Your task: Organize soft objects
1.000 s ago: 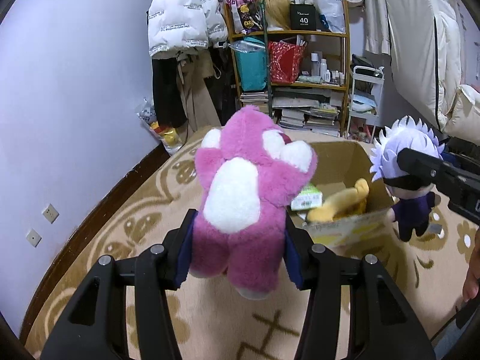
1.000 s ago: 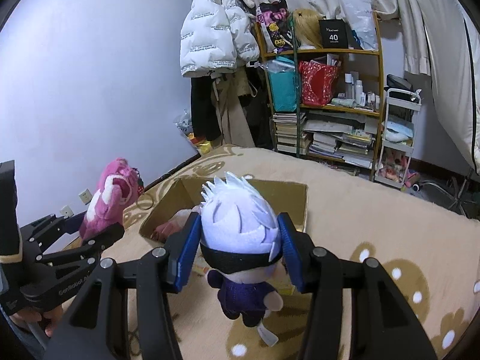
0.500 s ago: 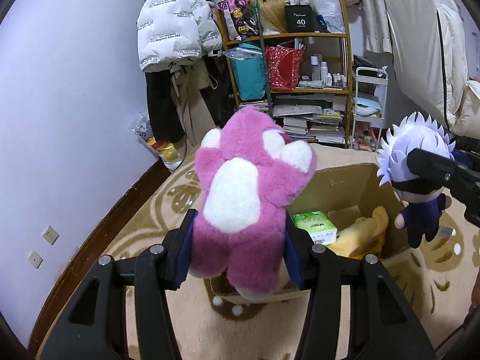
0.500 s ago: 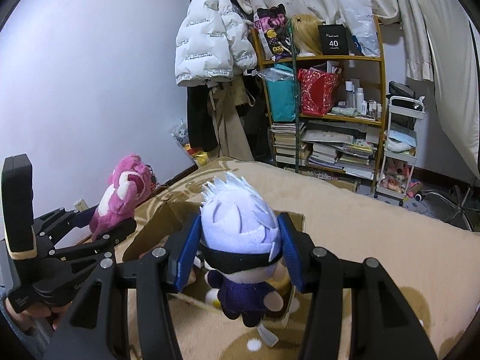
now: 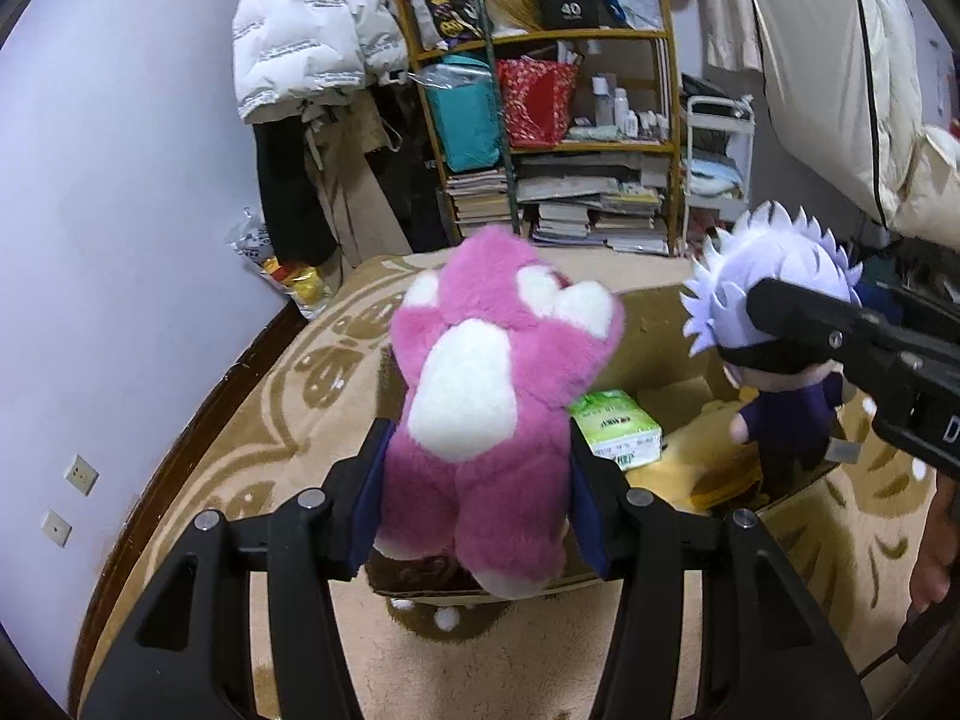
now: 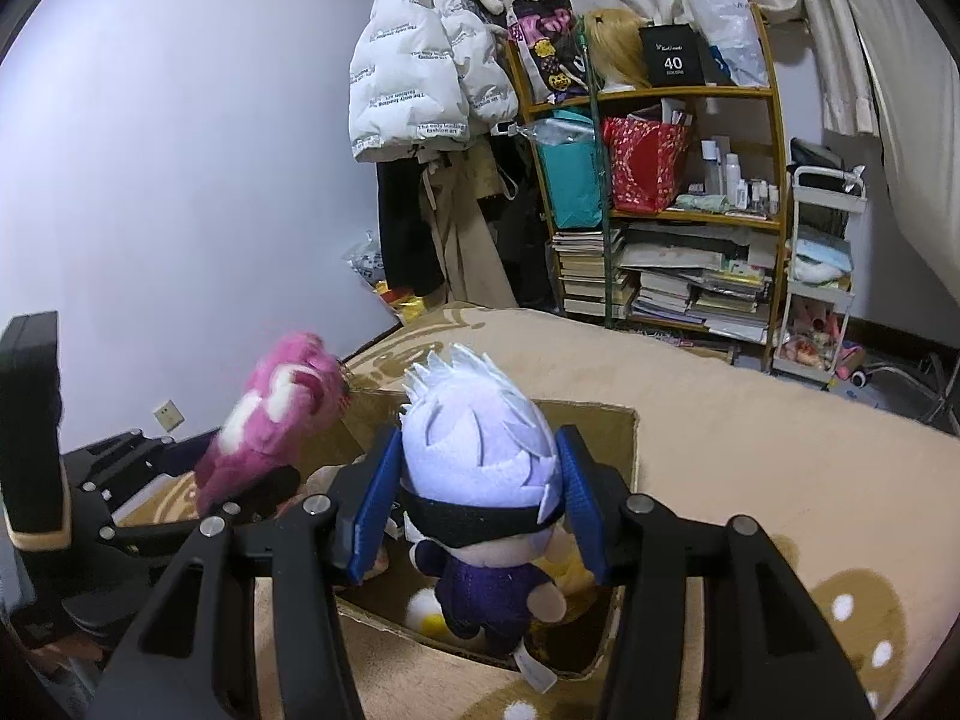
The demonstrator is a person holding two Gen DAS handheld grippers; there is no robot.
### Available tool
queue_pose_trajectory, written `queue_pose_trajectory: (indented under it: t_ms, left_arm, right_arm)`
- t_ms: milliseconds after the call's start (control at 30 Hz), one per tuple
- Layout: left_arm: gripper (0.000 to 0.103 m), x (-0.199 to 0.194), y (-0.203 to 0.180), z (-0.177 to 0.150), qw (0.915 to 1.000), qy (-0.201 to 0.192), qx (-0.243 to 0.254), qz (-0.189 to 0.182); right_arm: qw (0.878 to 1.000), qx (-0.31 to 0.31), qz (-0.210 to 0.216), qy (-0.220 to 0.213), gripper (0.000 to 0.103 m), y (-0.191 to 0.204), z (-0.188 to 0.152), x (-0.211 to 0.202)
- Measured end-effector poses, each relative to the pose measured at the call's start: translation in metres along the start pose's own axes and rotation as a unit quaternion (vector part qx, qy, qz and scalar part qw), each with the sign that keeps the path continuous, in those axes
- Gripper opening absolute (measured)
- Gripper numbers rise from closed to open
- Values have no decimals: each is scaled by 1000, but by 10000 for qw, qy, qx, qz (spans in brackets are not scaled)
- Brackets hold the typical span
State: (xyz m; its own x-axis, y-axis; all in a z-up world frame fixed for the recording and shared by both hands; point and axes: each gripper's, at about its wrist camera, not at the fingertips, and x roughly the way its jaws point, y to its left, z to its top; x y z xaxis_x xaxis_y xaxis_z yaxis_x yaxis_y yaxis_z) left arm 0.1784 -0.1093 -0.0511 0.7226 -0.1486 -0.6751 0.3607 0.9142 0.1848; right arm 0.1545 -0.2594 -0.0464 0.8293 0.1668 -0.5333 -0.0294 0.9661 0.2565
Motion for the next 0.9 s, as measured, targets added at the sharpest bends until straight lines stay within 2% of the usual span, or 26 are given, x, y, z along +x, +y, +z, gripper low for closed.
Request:
queue_pose_trajectory:
  t_ms: [167, 300, 433, 533, 700, 767, 900]
  left_arm:
    - [52, 7, -3, -2, 9996, 99, -92, -266]
    - [52, 7, -7, -5, 9997, 122, 22, -213]
    - [59, 7, -5, -6, 9997, 205, 10, -147]
    - [65, 3, -2, -8, 9997, 214, -15, -67]
    - [76, -7, 9, -11, 9995, 226, -225, -15]
    - [78, -15, 15, -12, 9992, 229, -329, -2]
    - [84, -30, 24, -14, 9988, 169, -453, 25]
  right_arm:
    - [9999, -1, 54, 164, 57, -2, -5, 9]
    - [9996, 63, 48, 266, 57, -4, -11, 14]
    - [9992, 145, 121, 356, 58, -5, -14, 16]
    - [9994, 129, 87, 310, 70, -4, -14, 14]
    - [9996, 88, 72, 261, 73, 2, -14, 0]
    - [9996, 81, 51, 248, 81, 3, -13, -6]
    - [9999, 26, 12, 163, 85, 8, -11, -25]
